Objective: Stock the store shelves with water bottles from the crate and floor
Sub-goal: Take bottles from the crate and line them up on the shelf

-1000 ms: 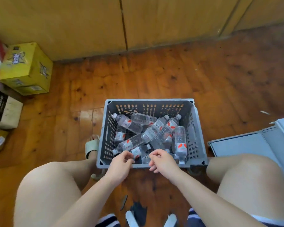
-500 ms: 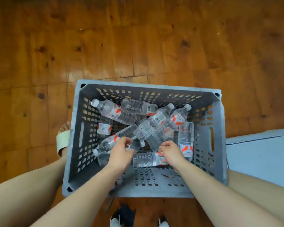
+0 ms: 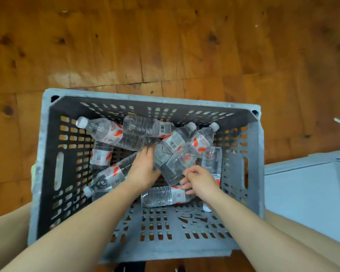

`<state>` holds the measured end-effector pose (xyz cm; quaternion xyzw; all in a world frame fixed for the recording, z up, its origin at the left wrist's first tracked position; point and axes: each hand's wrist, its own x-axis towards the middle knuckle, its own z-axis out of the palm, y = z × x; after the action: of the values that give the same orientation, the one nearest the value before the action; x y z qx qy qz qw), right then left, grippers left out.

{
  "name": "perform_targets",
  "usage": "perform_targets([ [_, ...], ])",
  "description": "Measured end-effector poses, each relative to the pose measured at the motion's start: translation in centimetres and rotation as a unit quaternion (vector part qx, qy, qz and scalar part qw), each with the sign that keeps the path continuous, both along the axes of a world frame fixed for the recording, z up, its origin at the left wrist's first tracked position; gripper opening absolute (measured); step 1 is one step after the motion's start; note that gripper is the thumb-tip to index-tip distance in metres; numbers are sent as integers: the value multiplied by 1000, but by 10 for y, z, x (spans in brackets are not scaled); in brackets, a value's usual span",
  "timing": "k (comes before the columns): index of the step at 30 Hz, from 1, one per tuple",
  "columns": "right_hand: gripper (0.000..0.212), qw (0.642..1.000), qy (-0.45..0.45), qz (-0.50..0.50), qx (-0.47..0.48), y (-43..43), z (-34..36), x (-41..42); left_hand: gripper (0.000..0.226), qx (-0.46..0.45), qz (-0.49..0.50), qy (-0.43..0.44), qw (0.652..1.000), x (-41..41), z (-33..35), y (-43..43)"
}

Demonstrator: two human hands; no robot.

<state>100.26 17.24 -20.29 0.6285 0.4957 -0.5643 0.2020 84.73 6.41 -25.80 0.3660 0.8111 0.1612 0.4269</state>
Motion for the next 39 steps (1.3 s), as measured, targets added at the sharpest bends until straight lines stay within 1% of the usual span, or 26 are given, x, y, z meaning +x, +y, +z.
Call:
perform_targets([
  [2, 16, 1000, 5, 8, 13, -2, 13, 1, 74, -21, 34, -54, 998, -7, 22, 0],
  [3, 16, 1000, 10, 12, 20, -4, 21, 1, 63, -47, 65, -90, 993, -10, 37, 0],
  [4, 16, 999, 17, 12, 25, -7, 31, 2, 50, -64, 113, -132, 983, -13, 52, -1],
  [5, 16, 999, 25, 11, 27, -12, 42, 3, 36, -79, 173, -181, 965, -15, 67, -4],
  [6, 16, 999, 33, 8, 28, -19, 53, 5, 28, -82, 235, -224, 942, -14, 81, -9],
  [7, 16, 999, 43, 6, 27, -26, 64, 6, 28, -79, 283, -256, 921, -11, 93, -15],
  [9, 16, 998, 65, 3, 25, -40, 87, 8, 44, -60, 355, -305, 881, -1, 115, -27],
  [11, 16, 996, 86, 0, 32, -53, 108, 6, 54, -21, 404, -338, 850, 8, 141, -42],
  [13, 17, 994, 103, 5, 38, -61, 125, 2, 62, 5, 421, -367, 830, 16, 166, -57],
  [14, 18, 992, 118, 3, 36, -67, 136, -1, 58, 19, 418, -376, 827, 19, 183, -66],
  [16, 22, 990, 142, -24, 14, -78, 151, -6, 40, 41, 402, -385, 830, 28, 209, -84],
  [17, 25, 987, 157, -44, 3, -85, 162, -7, 36, 53, 397, -380, 833, 34, 224, -95],
  [21, 35, 960, 264, -88, -5, -120, 205, 14, 41, 109, 351, -365, 855, 69, 288, -150],
  [24, 36, 938, 314, -145, -27, -150, 221, 59, 52, 86, 297, -350, 884, 103, 315, -196],
  [27, 35, 925, 326, -190, -52, -177, 224, 94, 55, 49, 234, -323, 916, 130, 330, -218],
  [30, 32, 910, 340, -235, -26, -189, 233, 114, 41, 33, 173, -291, 941, 149, 347, -214],
  [32, 32, 902, 350, -254, -9, -192, 244, 130, 37, 36, 148, -272, 950, 162, 353, -209],
  [35, 37, 890, 359, -280, 9, -198, 252, 160, 30, 53, 92, -237, 966, 183, 360, -203],
  [36, 39, 887, 363, -285, 14, -200, 255, 168, 29, 54, 70, -220, 971, 188, 362, -202],
  [39, 43, 879, 372, -296, 35, -206, 264, 190, 40, 69, 14, -161, 985, 200, 367, -192],
])
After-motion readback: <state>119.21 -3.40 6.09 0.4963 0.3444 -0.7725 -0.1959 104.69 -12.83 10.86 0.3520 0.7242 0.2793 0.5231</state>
